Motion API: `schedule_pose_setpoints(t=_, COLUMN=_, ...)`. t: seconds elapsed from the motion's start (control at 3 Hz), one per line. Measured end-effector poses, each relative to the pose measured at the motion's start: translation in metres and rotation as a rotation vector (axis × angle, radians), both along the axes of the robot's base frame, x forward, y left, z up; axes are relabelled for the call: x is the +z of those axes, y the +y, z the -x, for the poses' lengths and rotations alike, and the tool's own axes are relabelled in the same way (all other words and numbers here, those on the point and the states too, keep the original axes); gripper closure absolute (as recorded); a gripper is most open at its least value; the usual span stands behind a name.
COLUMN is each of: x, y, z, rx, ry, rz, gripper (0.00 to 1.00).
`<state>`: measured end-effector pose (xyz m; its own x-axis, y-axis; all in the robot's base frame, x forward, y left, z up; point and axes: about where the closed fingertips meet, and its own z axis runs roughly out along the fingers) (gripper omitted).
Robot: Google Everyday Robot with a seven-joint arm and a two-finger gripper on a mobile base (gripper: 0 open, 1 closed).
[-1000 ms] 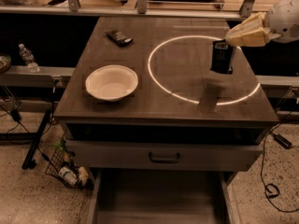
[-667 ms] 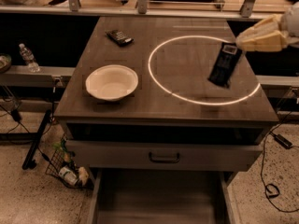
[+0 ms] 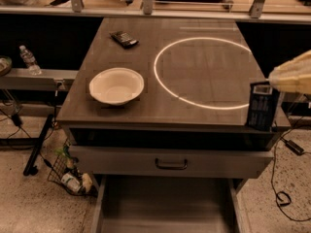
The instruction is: Place rxbar blueberry into middle drawer
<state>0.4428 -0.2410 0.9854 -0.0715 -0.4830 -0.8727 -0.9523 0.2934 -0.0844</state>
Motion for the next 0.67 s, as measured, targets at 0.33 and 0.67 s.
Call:
schedule_pose_setpoints(t=0.33, x=-0.021, y=-0.004, z=0.045, rx=-0.019, ry=0.068, rz=0.015, gripper=1.00)
schedule_pose_setpoints(t=0.67, x=-0.037, y=-0.011, z=0.067, rx=-0.036, ry=0.124, rz=0.038, gripper=1.00)
